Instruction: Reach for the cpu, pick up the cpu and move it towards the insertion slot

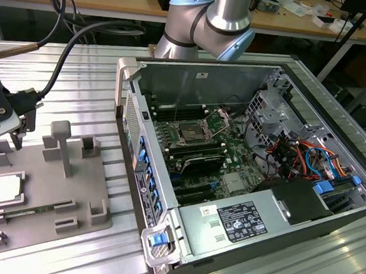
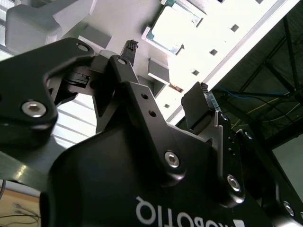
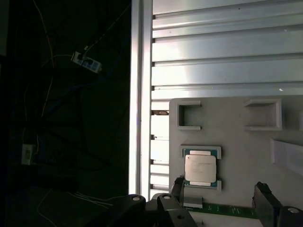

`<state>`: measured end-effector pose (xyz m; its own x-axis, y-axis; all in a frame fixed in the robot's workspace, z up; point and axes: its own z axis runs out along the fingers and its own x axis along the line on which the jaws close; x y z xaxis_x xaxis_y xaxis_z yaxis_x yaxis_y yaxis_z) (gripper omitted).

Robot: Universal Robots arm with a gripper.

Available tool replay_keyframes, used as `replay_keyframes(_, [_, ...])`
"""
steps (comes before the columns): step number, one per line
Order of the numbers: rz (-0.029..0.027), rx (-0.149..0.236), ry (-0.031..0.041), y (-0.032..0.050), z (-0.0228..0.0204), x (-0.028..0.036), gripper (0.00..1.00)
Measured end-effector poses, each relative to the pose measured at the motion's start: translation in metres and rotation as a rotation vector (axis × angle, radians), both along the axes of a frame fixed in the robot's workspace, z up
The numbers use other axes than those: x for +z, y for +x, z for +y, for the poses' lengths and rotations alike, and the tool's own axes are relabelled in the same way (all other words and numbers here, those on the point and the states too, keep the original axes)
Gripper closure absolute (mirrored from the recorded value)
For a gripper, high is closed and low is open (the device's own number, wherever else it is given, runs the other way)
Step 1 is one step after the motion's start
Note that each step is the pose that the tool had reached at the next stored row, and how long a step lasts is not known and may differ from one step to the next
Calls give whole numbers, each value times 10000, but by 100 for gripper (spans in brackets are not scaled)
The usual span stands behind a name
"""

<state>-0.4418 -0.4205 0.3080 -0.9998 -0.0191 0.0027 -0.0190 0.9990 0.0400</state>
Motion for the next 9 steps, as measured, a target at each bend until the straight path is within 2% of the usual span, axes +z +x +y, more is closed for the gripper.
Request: replay_keyframes(9, [1, 0, 0, 0, 0, -38, 34])
